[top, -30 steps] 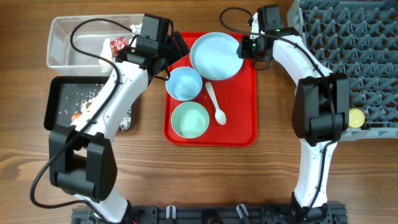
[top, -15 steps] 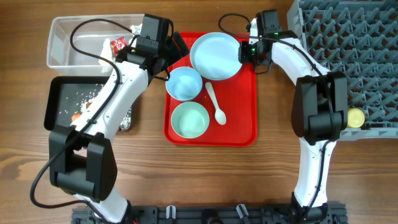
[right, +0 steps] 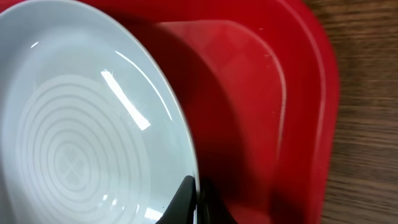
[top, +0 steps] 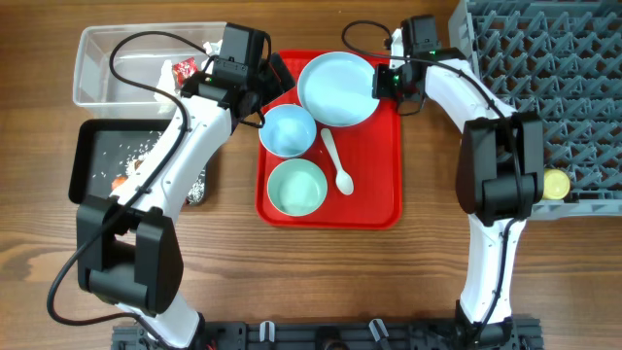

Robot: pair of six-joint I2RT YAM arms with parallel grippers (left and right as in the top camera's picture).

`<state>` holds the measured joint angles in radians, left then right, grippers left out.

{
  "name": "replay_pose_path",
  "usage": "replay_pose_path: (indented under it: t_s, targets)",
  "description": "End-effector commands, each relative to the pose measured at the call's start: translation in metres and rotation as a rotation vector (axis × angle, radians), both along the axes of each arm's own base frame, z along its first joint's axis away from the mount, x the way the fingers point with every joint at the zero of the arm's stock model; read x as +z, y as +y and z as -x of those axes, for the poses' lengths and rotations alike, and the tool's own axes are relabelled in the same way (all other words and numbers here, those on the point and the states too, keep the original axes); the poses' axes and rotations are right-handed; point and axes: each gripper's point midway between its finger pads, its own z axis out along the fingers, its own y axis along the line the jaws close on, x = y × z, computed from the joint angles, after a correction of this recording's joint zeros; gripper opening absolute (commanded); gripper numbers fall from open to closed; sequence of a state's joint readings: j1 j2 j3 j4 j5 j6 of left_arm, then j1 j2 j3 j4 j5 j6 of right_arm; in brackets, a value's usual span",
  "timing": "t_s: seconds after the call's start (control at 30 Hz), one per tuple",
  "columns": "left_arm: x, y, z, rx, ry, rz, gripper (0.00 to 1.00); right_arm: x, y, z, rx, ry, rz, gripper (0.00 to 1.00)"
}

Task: Sort waste into correct bins and load items into the dishwasher rack
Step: 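Carry the plate right over the dish rack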

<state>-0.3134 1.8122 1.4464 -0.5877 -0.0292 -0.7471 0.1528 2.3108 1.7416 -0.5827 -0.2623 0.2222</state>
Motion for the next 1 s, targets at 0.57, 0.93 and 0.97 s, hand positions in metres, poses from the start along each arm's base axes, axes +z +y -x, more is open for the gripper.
replay_pose_path:
  t_s: [0.57,0.93,0.97]
  targets:
    - [-0.001,0.002,-0.003,0.023,0.001,-0.001,1.00,0.261,-0.164,-0.008,-0.314,-0.539,0.404,0.05]
    - [-0.001,0.002,-0.003,0.023,0.001,-0.001,1.00,0.328,-0.313,0.023,-0.528,-0.569,1.024,0.04]
    - [-0.001,0.002,-0.003,0.023,0.001,-0.001,1.00,0.331,-0.322,0.025,-0.517,-0.566,1.058,0.04]
